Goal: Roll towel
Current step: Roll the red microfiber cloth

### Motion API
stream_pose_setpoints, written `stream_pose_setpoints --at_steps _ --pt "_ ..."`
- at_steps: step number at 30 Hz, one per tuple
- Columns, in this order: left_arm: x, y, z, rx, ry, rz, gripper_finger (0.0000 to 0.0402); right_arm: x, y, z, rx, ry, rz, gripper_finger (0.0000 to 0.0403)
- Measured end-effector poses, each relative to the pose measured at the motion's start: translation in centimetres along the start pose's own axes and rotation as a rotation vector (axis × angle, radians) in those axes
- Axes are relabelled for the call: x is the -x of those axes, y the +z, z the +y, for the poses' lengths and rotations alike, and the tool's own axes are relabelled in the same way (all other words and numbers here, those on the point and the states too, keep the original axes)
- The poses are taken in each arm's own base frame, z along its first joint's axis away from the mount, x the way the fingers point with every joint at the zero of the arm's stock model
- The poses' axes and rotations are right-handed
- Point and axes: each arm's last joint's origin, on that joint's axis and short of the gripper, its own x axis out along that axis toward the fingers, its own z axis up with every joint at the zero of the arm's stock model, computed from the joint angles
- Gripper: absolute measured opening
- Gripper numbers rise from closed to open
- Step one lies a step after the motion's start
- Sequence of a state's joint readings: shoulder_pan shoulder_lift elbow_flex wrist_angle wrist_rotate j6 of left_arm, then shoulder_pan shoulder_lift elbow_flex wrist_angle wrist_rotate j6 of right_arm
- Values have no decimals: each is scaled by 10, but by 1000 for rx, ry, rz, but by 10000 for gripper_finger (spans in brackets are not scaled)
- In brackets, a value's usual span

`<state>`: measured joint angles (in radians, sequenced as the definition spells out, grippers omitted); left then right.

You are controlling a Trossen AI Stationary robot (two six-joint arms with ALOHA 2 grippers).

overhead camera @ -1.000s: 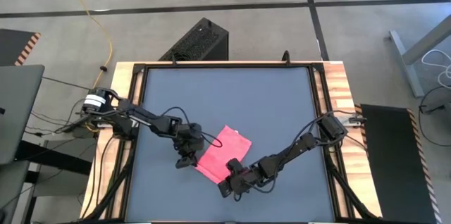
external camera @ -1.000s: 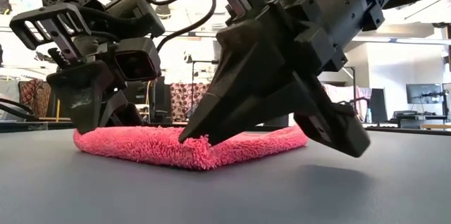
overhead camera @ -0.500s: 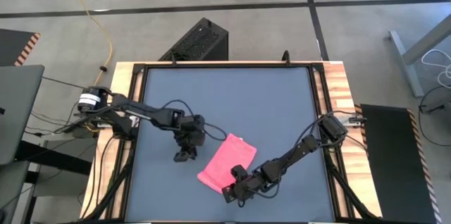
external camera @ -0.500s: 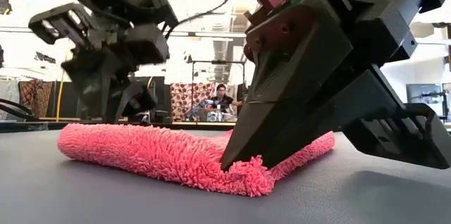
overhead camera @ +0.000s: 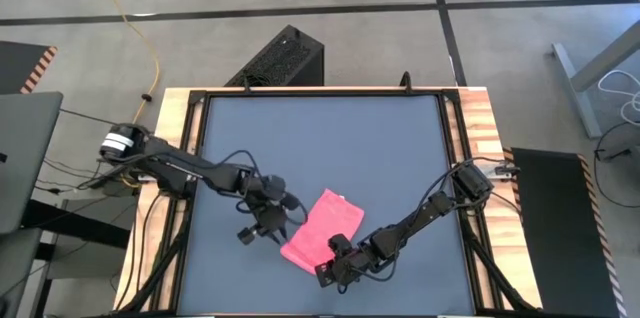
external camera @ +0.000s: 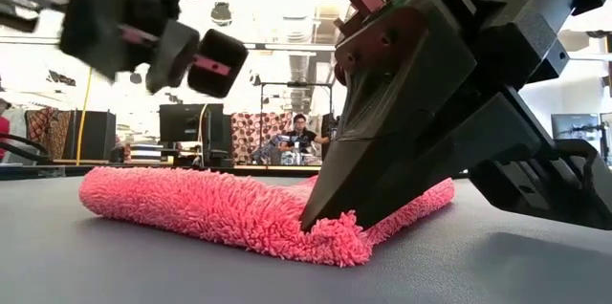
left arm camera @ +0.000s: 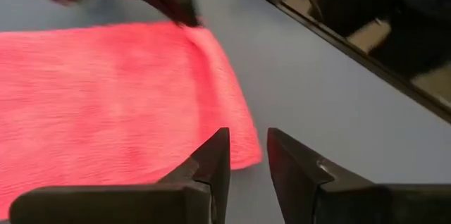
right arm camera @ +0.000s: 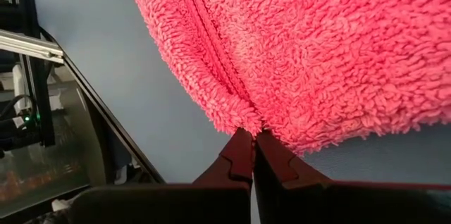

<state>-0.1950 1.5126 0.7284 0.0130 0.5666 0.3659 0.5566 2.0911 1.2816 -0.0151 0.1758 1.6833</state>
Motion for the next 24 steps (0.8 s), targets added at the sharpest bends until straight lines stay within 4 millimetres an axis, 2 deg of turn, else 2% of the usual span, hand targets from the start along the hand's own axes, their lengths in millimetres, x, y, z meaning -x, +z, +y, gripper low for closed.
stream_pose_setpoints --at_steps 5,9,13,24 --pt "-22 -4 -17 -82 -63 56 107 0 0 0 6 -5 -6 18" --pt "-35 -6 -27 -145 31 136 130 0 0 0 15 -6 -9 18" --pt "-39 -1 -30 -149 173 150 150 0 0 -1 18 -9 -10 18" --pt "-43 -3 -31 -82 161 152 168 0 1 -2 19 -18 -12 18"
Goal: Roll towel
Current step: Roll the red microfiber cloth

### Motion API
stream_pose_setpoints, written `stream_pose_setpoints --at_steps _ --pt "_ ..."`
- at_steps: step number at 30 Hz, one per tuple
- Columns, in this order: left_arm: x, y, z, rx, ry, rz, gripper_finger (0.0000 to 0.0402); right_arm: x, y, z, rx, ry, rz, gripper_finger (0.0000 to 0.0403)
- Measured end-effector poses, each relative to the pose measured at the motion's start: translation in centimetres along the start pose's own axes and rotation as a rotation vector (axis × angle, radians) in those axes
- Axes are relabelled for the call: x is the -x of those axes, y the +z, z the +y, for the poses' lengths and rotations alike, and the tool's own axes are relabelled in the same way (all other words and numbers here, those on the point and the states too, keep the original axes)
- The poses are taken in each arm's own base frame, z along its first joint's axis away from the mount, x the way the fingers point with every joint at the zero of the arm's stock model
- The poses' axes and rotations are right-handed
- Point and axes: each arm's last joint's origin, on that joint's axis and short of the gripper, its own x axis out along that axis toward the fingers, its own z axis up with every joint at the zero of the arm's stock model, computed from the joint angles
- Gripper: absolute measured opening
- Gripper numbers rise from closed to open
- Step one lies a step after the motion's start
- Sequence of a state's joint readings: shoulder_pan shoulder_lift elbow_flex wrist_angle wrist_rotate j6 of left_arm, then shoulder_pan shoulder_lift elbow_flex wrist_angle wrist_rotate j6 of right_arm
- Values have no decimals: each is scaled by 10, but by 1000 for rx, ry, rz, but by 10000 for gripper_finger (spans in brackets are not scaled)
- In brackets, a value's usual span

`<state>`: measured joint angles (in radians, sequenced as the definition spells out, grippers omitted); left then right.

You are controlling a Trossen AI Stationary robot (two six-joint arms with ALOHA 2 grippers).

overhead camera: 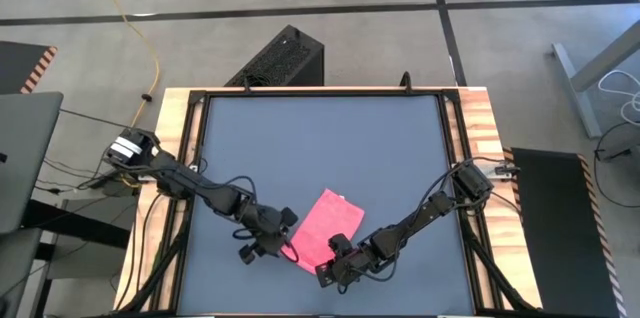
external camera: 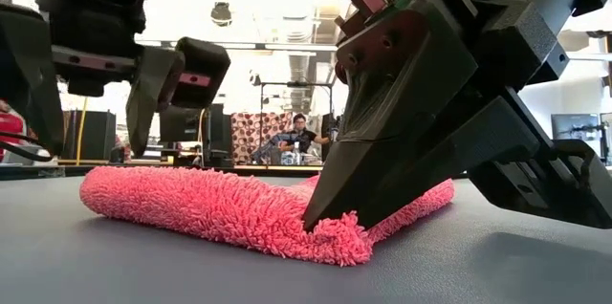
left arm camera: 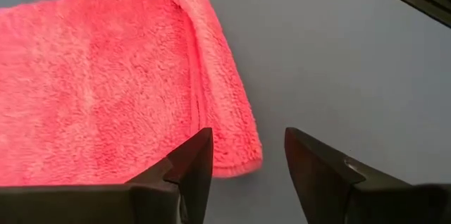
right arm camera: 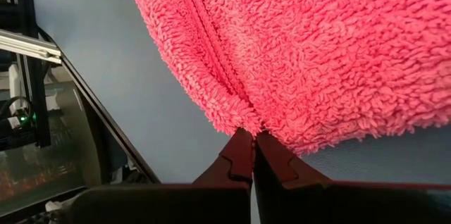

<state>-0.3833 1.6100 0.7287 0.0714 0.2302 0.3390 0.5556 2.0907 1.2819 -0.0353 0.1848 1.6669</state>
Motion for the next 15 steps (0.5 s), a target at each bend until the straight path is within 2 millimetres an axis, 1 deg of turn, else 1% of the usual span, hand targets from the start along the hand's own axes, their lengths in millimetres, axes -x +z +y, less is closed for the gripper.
stream_pose_setpoints --at_steps 5,9,12,15 --pt "-17 -10 -3 42 -23 48 168 0 0 0 0 -1 0 18" --pt "-17 -11 1 70 -6 47 161 0 0 0 0 -3 -1 18" --pt "-17 -11 3 76 11 41 136 0 0 0 -1 -2 -1 18" --pt "-16 -12 6 93 19 38 88 0 0 0 0 -2 0 18"
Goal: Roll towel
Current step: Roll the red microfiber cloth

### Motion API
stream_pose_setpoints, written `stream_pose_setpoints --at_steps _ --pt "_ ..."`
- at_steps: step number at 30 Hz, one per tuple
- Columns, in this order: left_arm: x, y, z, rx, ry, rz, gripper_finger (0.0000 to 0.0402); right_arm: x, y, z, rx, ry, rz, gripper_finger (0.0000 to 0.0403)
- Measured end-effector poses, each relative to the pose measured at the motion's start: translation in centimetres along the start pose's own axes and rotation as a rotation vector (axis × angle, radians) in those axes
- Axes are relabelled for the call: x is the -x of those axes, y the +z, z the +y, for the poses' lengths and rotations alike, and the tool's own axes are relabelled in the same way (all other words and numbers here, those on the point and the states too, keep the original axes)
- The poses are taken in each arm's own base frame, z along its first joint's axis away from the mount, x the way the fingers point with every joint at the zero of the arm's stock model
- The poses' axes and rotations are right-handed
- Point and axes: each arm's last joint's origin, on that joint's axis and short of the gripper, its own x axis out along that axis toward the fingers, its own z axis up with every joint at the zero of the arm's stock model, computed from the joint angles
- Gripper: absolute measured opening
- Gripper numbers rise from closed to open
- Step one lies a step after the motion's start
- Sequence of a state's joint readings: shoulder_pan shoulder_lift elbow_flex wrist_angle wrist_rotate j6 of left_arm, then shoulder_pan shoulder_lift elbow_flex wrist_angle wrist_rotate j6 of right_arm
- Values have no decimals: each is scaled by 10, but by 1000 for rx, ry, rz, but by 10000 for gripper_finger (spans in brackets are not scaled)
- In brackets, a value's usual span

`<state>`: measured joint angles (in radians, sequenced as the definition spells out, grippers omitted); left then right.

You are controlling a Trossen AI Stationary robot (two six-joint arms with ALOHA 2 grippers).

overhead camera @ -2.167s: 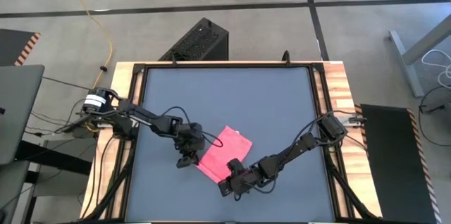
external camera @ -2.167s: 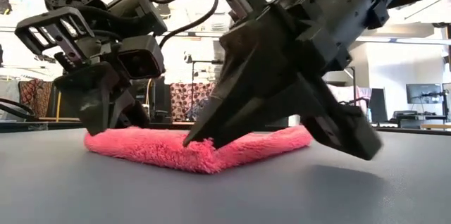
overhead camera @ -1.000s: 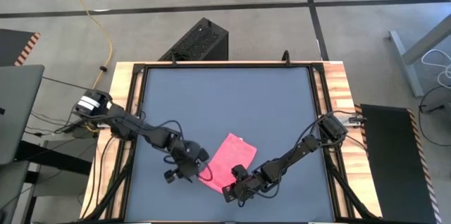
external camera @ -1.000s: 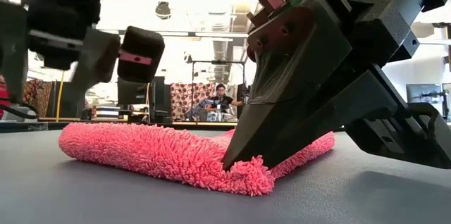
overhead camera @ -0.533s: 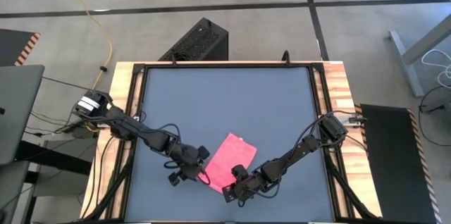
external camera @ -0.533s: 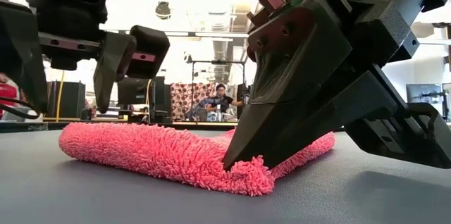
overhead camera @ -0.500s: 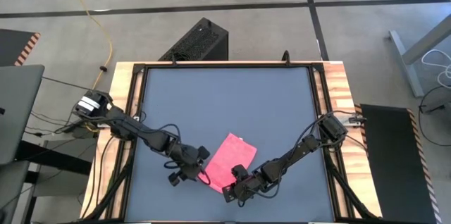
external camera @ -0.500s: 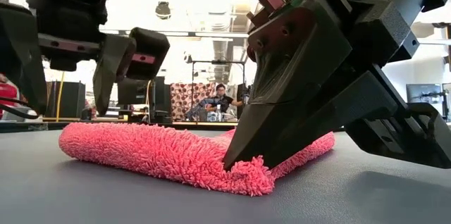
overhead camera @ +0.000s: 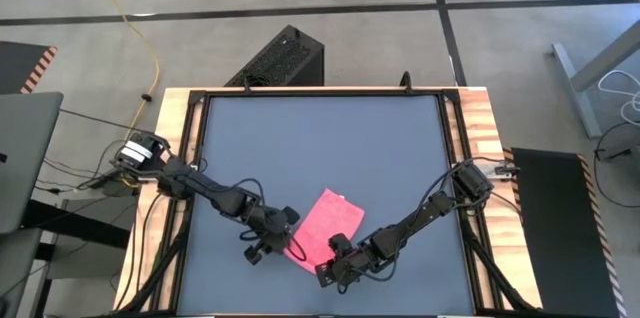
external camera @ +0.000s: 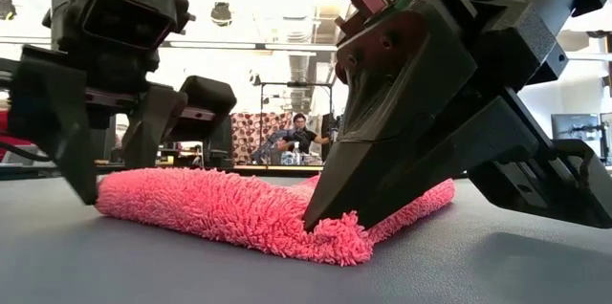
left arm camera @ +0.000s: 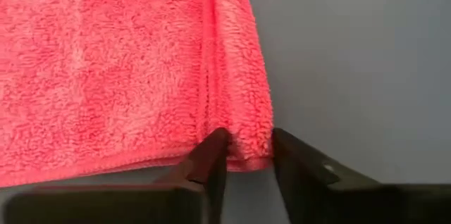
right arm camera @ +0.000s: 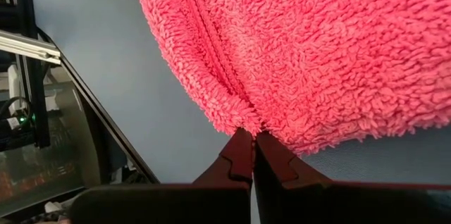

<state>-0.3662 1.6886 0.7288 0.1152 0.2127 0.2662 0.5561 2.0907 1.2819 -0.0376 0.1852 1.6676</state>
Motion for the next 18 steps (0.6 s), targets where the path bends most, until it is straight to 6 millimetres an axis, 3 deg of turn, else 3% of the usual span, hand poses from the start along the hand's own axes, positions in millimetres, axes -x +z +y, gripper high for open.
stream_pose_setpoints --at_steps 3,5,11,18 --pt "1 -1 3 23 -4 -4 26 0 0 0 0 0 1 18" --pt "2 -2 7 60 -24 -12 9 0 0 0 0 0 1 18" --pt "7 -10 23 233 -122 -9 1 0 0 0 1 -2 -4 30" --pt "12 -20 34 388 -120 37 0 0 1 0 -11 -1 -9 57"
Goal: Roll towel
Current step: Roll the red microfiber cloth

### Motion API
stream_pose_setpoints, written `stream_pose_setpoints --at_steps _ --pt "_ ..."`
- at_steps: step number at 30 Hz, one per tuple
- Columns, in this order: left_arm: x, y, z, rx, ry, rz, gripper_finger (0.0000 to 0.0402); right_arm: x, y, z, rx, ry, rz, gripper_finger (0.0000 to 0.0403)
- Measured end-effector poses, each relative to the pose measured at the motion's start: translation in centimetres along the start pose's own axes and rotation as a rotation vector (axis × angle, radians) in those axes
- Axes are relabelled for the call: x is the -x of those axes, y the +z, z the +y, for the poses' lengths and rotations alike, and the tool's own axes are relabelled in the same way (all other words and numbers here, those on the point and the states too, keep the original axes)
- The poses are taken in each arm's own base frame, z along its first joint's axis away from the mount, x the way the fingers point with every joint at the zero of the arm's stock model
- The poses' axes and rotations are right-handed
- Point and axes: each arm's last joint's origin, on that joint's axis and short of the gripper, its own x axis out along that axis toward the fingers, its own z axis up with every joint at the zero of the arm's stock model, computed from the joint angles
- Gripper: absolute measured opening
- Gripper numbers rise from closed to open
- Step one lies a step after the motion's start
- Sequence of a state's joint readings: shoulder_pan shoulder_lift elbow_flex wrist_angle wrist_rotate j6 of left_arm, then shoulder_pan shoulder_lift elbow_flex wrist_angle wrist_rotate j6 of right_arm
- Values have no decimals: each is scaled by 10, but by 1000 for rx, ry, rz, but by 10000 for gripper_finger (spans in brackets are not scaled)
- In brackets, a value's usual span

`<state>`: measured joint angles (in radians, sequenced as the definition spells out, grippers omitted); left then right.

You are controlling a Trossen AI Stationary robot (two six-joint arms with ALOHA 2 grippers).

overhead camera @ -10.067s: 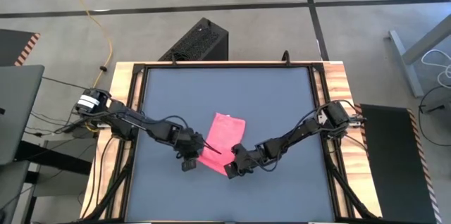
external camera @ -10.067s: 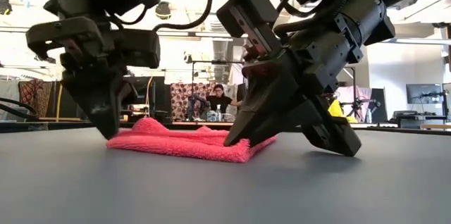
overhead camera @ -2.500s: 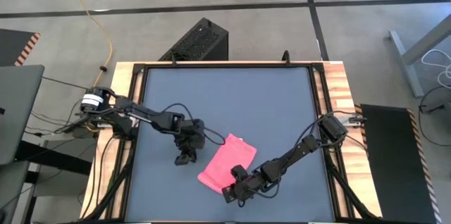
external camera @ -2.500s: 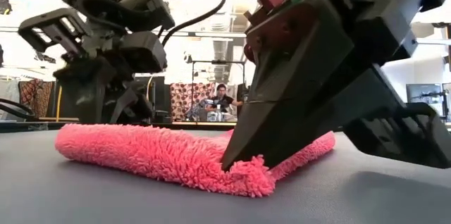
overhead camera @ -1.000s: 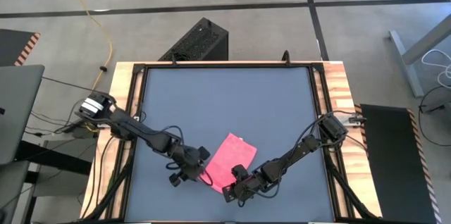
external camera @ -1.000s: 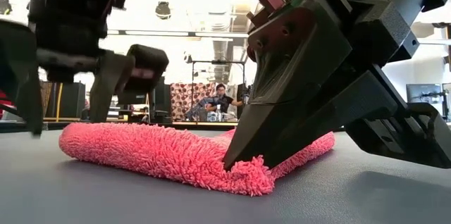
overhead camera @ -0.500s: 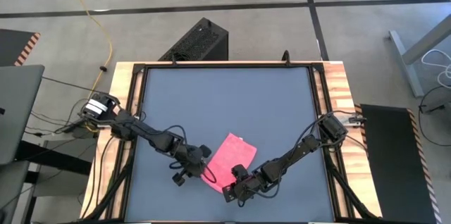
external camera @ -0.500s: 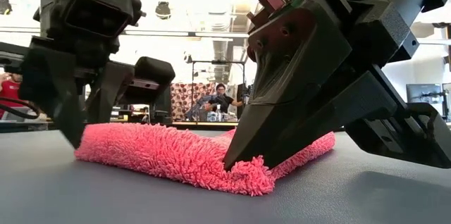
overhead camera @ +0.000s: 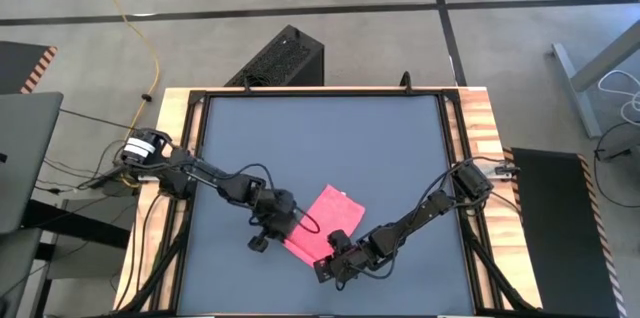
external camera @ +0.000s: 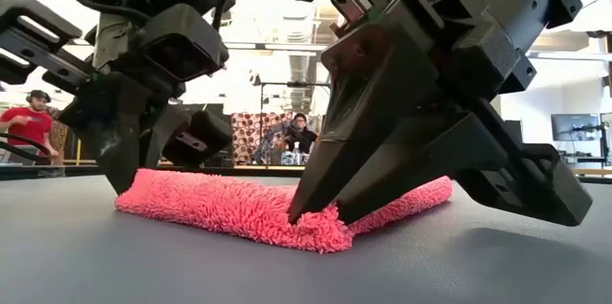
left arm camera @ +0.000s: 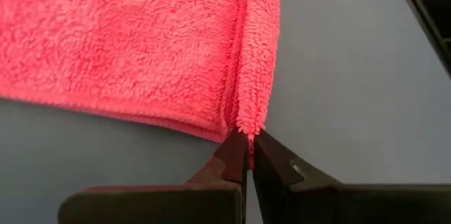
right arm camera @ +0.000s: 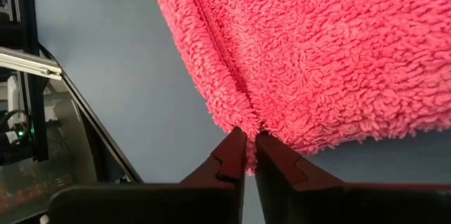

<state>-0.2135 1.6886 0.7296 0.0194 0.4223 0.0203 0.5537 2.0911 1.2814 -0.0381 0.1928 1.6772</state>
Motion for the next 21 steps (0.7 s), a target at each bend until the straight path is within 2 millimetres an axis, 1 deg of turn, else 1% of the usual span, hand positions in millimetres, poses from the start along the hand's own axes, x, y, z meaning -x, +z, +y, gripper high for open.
stream_pose_setpoints --at_steps 5,9,13,16,21 --pt "-11 -1 11 131 -66 64 0 0 0 1 -28 12 2 59" --pt "-21 2 17 166 -126 97 0 1 -1 5 -13 21 -6 60" --pt "-20 6 20 177 -128 97 0 3 -1 9 26 16 -28 61" --pt "-15 6 23 190 -124 130 0 4 -1 11 36 -12 -37 61" --pt "-11 8 26 194 -131 166 0 7 -5 18 43 -8 -35 61"
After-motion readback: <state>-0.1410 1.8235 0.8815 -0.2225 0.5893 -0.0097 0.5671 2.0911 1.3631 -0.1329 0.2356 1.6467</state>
